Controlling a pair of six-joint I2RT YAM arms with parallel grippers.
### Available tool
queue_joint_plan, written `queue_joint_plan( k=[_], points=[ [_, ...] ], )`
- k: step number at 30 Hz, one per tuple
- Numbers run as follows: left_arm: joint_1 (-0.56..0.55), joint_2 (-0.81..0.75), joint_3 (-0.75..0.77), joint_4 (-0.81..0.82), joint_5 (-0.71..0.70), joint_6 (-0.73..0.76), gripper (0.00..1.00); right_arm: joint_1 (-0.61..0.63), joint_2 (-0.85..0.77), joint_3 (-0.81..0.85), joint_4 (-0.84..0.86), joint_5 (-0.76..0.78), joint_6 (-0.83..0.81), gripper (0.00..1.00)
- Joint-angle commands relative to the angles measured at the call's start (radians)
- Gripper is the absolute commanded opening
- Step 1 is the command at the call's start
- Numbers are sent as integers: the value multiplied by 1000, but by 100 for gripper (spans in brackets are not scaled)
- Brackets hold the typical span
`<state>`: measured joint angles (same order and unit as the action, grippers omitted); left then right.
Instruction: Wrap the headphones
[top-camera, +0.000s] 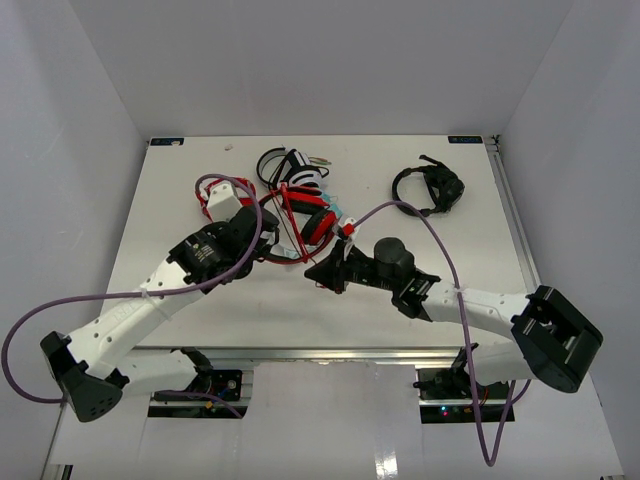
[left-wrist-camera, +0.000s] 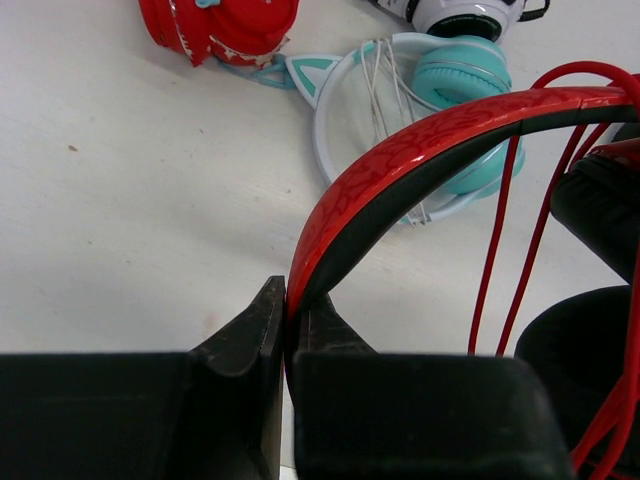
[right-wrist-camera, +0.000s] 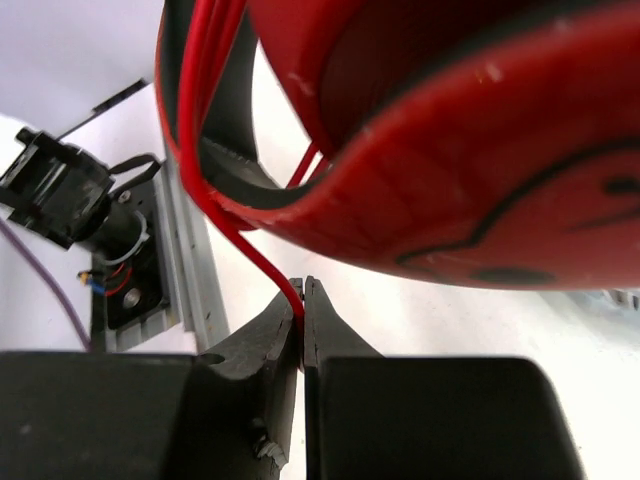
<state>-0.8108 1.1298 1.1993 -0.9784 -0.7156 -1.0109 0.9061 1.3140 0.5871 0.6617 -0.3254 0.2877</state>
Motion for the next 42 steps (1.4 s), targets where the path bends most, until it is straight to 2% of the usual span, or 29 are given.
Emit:
queue_joint_plan(
  k=[1,9,14,19,28,37,42],
  points=[
    [3,-102,-22,132,72,-127,0,15,-56,-62,196,135,-11,8],
    [2,-168,-70,197,168,-167,0,28,-102,-153,372,167,-33,15],
    [2,-174,-70,200,196,-173,0,28,-79,-156,430,163,-41,14],
    [2,-182,-78,210,230,-176,0,28,-33,-156,521,162,-42,9],
    [4,-212,-87,225,319,-173,0,28,52,-161,661,190,-59,8],
    [2,-251,-112,281,411,-118,0,27,78,-258,860,300,-85,8],
    [4,-275,-147,311,446,-136,0,27,99,-293,979,257,-93,12]
  ],
)
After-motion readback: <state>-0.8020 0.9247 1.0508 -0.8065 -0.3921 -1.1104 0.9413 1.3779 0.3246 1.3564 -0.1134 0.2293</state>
